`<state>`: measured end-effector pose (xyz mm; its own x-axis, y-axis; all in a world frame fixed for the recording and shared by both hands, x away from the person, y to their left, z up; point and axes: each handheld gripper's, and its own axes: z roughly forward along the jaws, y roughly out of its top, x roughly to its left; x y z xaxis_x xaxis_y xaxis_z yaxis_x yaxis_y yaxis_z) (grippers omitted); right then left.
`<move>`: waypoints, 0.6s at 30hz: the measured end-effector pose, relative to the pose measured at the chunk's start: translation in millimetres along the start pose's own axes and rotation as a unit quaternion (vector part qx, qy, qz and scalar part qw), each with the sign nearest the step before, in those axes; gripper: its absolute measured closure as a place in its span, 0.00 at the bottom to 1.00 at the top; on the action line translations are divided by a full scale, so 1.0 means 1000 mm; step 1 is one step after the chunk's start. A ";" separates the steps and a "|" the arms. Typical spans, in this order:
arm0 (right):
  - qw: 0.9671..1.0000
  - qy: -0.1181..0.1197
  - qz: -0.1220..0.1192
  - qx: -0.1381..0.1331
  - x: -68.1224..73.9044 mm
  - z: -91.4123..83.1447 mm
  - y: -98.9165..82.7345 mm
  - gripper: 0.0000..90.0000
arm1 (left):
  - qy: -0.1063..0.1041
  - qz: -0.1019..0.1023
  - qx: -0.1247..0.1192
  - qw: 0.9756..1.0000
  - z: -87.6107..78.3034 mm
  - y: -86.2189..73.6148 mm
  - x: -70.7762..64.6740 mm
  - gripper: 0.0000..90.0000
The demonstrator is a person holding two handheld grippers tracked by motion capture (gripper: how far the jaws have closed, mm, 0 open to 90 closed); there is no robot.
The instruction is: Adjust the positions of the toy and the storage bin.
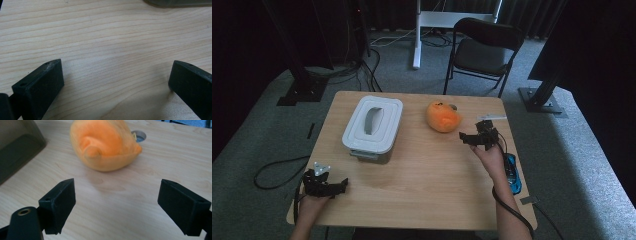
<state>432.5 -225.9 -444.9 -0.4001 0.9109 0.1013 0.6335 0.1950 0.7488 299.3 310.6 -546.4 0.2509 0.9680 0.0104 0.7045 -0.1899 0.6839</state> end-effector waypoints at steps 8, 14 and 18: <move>1.000 0.014 -0.015 -0.001 0.001 0.017 0.018 0.21 | 0.000 0.000 0.000 1.000 0.000 0.000 0.000 0.00; 1.000 0.024 0.001 0.007 0.001 0.033 0.030 0.21 | 0.000 0.000 0.000 1.000 0.000 0.000 0.000 0.00; 0.999 0.029 0.006 0.018 0.005 0.044 0.030 0.24 | 0.000 0.000 0.000 1.000 0.000 0.000 0.000 0.00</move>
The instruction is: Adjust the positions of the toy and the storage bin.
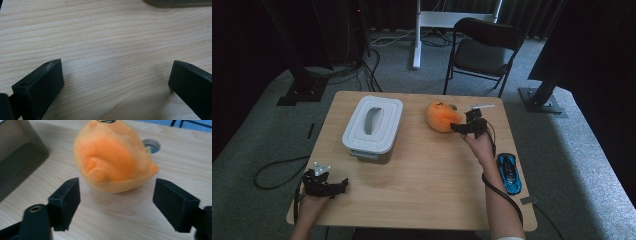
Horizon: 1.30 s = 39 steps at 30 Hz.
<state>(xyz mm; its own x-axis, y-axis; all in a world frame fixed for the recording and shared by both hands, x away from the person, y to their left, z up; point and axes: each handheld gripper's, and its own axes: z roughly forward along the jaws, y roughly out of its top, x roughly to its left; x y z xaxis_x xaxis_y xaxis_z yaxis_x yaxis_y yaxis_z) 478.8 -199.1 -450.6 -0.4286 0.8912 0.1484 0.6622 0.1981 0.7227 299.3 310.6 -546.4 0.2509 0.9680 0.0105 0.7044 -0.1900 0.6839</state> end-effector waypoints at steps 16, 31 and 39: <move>0.999 -0.021 -0.015 0.043 0.012 0.043 0.002 0.57 | -0.001 0.001 0.000 1.000 0.000 0.000 0.000 0.00; 0.998 -0.003 -0.047 0.051 0.029 0.020 -0.014 0.88 | -0.001 0.001 0.000 1.000 0.000 0.000 0.000 0.00; 0.997 0.010 -0.069 0.043 0.053 -0.007 -0.047 0.88 | -0.001 0.001 0.000 1.000 0.000 0.000 0.000 0.00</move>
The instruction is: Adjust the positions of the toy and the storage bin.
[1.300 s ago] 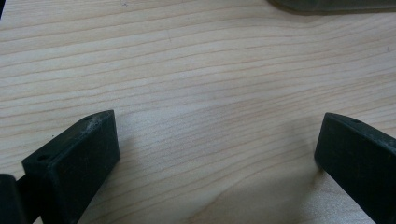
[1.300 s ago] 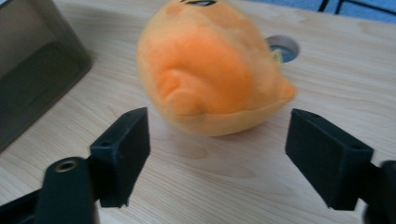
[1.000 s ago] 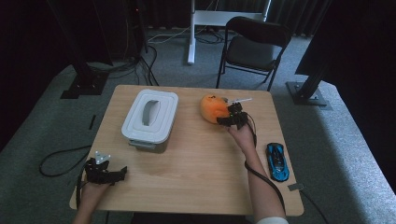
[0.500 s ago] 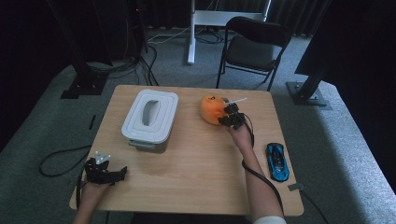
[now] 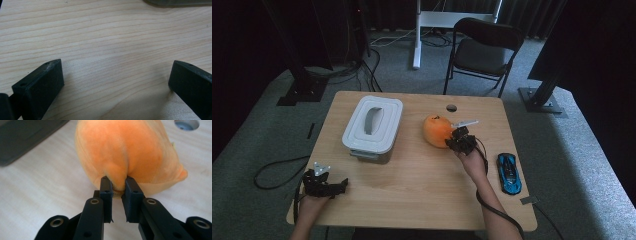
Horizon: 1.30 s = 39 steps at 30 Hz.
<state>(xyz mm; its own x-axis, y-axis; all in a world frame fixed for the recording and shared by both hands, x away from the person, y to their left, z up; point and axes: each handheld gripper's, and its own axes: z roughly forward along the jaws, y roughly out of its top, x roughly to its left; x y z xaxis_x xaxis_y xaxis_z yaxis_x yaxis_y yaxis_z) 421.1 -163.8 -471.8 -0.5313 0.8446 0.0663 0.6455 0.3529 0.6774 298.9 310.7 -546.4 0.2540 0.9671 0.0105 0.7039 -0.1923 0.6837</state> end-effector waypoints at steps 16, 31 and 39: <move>0.998 0.046 -0.030 0.010 0.037 -0.043 -0.060 0.87 | 0.000 0.000 0.000 1.000 0.000 0.000 0.000 0.00; 0.997 0.072 -0.022 0.004 0.034 -0.056 -0.070 0.63 | 0.000 0.000 0.000 1.000 0.000 0.000 0.000 0.00; 0.995 0.094 -0.021 -0.021 0.022 -0.074 -0.052 0.41 | 0.000 0.000 0.000 1.000 0.000 0.000 0.000 0.00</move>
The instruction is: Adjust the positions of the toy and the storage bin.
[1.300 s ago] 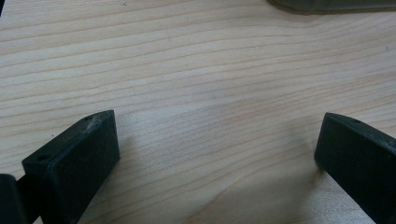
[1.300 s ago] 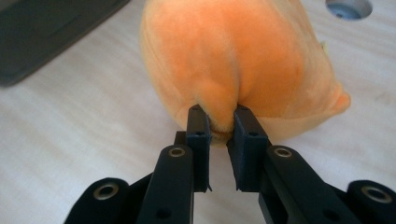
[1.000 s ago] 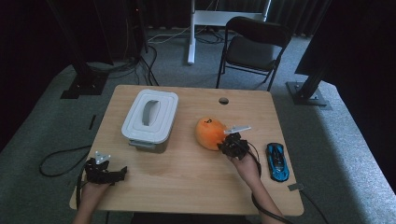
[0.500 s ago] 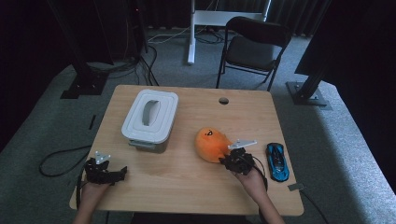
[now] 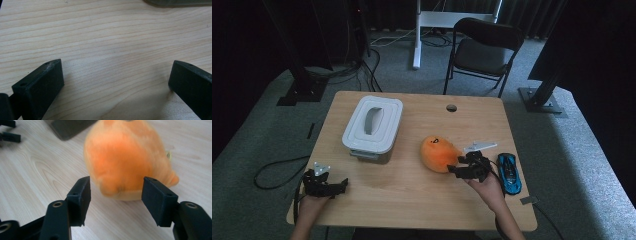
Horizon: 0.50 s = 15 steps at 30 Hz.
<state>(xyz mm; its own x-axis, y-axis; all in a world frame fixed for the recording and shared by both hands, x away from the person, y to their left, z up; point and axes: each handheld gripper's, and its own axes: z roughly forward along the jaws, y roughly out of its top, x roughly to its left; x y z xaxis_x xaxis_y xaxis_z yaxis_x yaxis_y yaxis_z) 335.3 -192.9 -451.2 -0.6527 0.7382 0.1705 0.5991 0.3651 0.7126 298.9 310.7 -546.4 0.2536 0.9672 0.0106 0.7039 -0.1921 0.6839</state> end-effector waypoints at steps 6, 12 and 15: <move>1.000 -0.001 -0.005 -0.014 -0.009 -0.003 0.014 0.38 | 0.000 0.000 0.000 1.000 0.000 0.000 0.000 0.00; 1.000 -0.007 -0.006 -0.016 -0.020 0.006 0.025 0.35 | 0.000 0.000 0.000 1.000 0.000 0.000 0.000 0.00; 1.000 -0.006 -0.006 -0.012 -0.024 0.013 0.029 0.31 | 0.000 0.000 0.000 1.000 0.000 0.000 0.000 0.00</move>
<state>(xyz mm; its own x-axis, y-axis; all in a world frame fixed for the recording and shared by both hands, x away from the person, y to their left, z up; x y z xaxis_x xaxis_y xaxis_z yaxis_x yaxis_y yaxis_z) 374.2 -192.6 -443.9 -0.6542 0.7403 0.1548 0.5807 0.3605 0.7300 298.9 310.7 -546.4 0.2533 0.9673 0.0105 0.7040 -0.1917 0.6838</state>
